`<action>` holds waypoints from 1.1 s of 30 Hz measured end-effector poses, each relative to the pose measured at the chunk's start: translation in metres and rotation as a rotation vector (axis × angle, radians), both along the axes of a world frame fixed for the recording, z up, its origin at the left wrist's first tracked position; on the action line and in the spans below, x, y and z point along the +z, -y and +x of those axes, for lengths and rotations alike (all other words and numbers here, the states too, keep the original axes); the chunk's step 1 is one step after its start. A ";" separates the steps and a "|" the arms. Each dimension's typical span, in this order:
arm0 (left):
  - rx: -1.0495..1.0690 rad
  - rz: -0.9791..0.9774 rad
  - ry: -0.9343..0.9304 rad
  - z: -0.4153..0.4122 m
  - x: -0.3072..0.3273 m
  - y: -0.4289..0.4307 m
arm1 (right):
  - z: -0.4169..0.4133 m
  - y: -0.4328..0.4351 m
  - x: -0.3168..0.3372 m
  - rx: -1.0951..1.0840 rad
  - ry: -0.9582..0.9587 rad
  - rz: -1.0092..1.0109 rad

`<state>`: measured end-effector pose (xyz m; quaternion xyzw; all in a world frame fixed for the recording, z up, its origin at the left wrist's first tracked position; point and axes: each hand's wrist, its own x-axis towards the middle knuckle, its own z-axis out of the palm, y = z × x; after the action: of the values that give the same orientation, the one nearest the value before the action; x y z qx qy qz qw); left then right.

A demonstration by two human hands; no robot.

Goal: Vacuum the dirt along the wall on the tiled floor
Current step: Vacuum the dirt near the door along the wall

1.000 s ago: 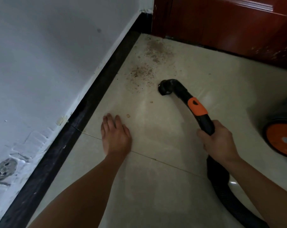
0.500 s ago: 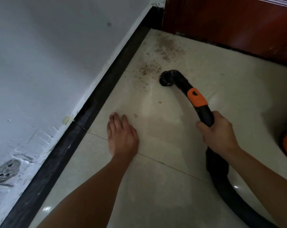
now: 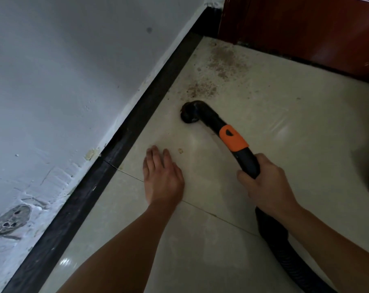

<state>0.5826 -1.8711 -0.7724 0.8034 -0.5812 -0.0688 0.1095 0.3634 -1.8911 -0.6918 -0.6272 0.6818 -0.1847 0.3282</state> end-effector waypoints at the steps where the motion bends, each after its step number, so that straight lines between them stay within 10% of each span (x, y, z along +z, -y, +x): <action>1: 0.000 0.003 -0.005 0.000 0.000 0.000 | 0.000 0.002 0.000 0.001 0.001 0.000; 15: 0.002 -0.007 0.036 -0.001 -0.001 0.001 | -0.047 0.049 -0.005 -0.305 0.068 -0.051; 33: 0.019 -0.031 0.103 -0.002 -0.005 0.003 | 0.019 0.113 -0.005 -0.021 0.017 -0.061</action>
<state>0.5806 -1.8742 -0.7776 0.8096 -0.5793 -0.0175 0.0926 0.3821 -2.0042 -0.6967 -0.6283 0.6795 -0.2140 0.3127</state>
